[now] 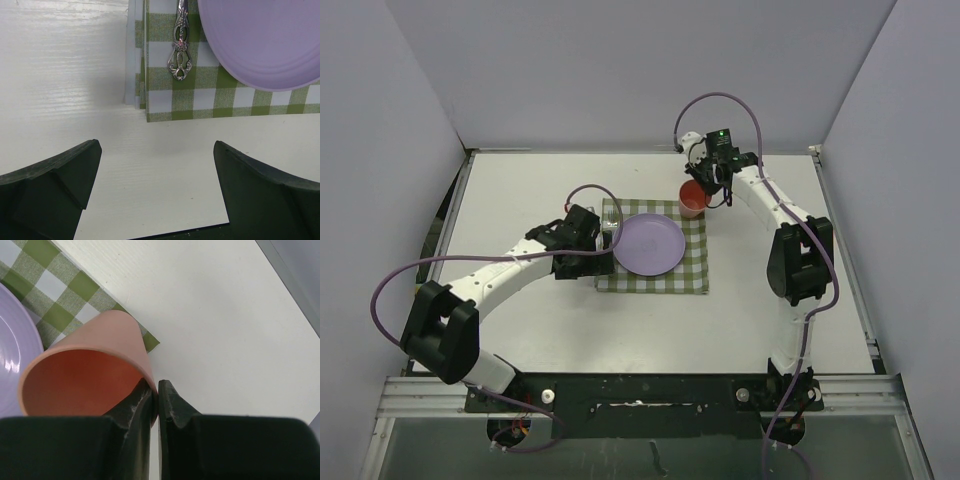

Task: Set the dinner table for one person
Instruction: Adjust the cup on the napkin.

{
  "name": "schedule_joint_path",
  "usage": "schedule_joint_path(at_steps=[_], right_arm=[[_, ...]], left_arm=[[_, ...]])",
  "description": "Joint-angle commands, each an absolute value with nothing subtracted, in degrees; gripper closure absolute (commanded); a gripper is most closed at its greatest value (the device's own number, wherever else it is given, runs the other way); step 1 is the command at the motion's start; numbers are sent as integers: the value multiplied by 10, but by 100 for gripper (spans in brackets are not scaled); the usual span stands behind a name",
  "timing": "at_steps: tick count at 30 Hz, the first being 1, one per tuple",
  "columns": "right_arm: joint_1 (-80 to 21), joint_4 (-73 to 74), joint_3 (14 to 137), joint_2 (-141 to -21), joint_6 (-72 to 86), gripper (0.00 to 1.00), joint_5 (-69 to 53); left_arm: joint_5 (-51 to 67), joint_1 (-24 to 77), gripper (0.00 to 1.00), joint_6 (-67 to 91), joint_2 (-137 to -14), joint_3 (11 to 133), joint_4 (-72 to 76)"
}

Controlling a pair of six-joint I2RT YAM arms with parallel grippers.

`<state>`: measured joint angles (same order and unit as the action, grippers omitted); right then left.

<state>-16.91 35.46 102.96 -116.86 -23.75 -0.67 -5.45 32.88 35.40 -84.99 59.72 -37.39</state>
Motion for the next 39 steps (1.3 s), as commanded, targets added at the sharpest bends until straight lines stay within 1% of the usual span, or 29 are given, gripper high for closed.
schedule_joint_path(at_steps=[1, 5, 9, 11, 14, 17, 32, 39], right_arm=[[-166, 331, 1037, -1187, -242, 100, -15], [-166, 332, 1032, -1197, -237, 100, -20], [-165, 332, 1031, -1207, -237, 96, -19], [-165, 339, 1037, -1215, -237, 100, -26], [-166, 351, 1038, -1221, -231, 100, -44], [-167, 352, 1022, -1217, -223, 100, -67], [-196, 399, 929, -1181, -207, 100, -107], [-219, 392, 889, -1167, -203, 100, -110]], left_arm=[[-48, 325, 2, 361, -860, 620, -352], [-46, 325, 2, 361, -862, 621, -352], [-46, 325, 2, 358, -866, 623, -354], [-45, 324, 2, 358, -870, 625, -354], [-42, 324, 2, 357, -877, 629, -355], [-43, 325, 2, 358, -877, 627, -355], [-40, 323, 2, 358, -868, 618, -349], [-37, 322, 2, 362, -866, 614, -346]])
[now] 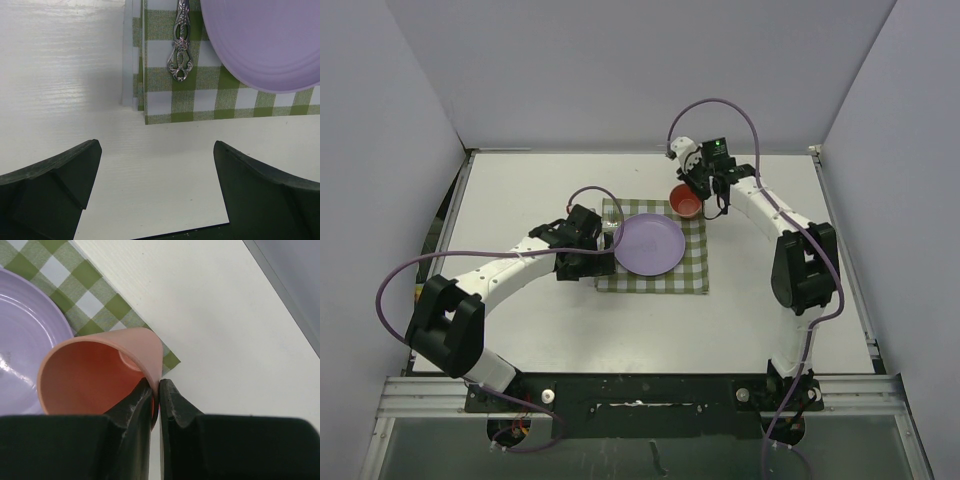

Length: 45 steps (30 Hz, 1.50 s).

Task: Set the dinner table for one person
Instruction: Adjust the cup on the napkin.

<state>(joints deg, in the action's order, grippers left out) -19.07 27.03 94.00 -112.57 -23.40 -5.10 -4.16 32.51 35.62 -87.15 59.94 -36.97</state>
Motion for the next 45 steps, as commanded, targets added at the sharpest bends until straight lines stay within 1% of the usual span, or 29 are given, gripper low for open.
schedule_joint_path(at_steps=[1, 12, 27, 39, 45], right_arm=[[-219, 393, 889, -1165, -201, 100, -112], [-208, 386, 882, -1138, -199, 100, -98], [-211, 412, 863, -1096, -199, 100, -122], [-211, 410, 868, -1104, -199, 100, -106], [-172, 419, 897, -1115, -197, 100, -104]], left_arm=[[-37, 323, 2, 361, -865, 613, -346], [-35, 322, 2, 363, -865, 609, -344], [-28, 322, 2, 374, -849, 590, -338], [-26, 322, 2, 376, -851, 587, -337], [-27, 322, 2, 373, -855, 590, -338]])
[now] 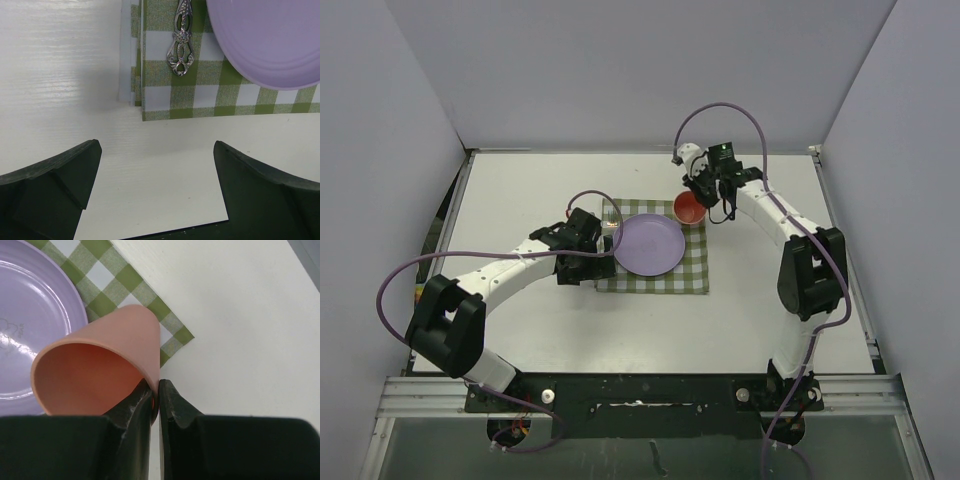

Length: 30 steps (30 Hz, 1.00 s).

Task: Set the dinner table for one person
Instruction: Adjust the cup on the napkin.

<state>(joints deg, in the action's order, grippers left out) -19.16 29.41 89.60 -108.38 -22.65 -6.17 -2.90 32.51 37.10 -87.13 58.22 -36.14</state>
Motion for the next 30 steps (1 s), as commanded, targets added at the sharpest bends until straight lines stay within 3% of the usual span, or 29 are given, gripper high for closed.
schedule_joint_path(at_steps=[1, 17, 21, 27, 30], right_arm=[[-168, 425, 905, -1123, -197, 100, -103], [-168, 438, 942, -1182, -199, 98, -108], [-172, 436, 945, -1185, -203, 80, -101], [-178, 432, 950, -1191, -201, 66, -94], [-181, 428, 956, -1194, -202, 66, -91]], left_arm=[[-25, 322, 2, 373, -857, 591, -338], [-21, 319, 2, 371, -866, 589, -331], [-20, 318, 2, 371, -869, 589, -326], [-18, 317, 2, 370, -875, 587, -323], [-18, 317, 2, 369, -878, 585, -320]])
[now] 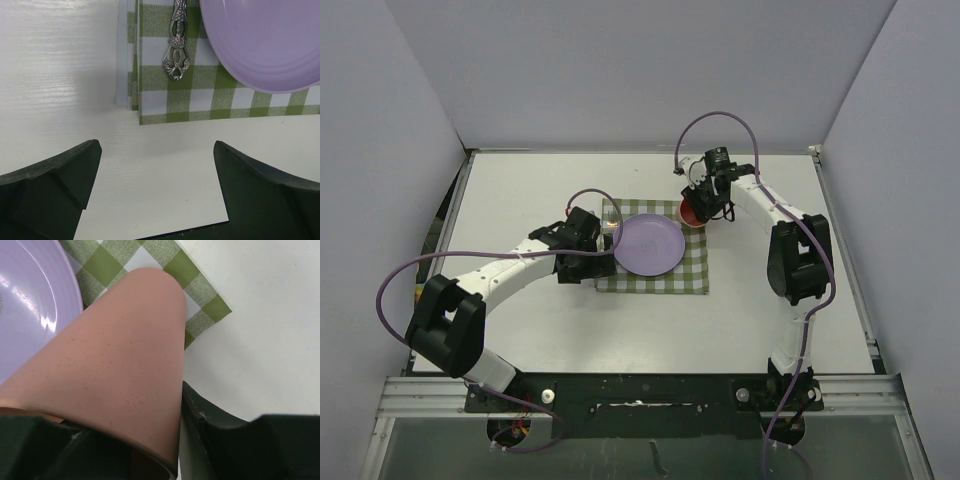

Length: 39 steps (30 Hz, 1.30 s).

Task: Set the dinner table for one person
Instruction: Adjust the cup on the napkin.

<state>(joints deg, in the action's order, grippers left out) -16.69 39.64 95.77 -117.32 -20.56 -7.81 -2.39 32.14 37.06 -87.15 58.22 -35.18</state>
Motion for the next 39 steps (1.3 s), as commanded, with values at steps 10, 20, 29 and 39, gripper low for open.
schedule_joint_path(at_steps=[10, 20, 29, 39], right_arm=[[-184, 451, 1038, -1193, -215, 100, -83], [-174, 555, 1115, -1181, -250, 100, -66], [-159, 626, 1269, -1250, -282, 100, -29], [-167, 621, 1204, -1259, -261, 100, -49]], left_arm=[[-10, 311, 2, 371, -882, 575, -303], [-6, 305, 2, 365, -868, 575, -304], [0, 296, 2, 354, -859, 571, -313], [12, 290, 2, 346, -858, 570, -311]])
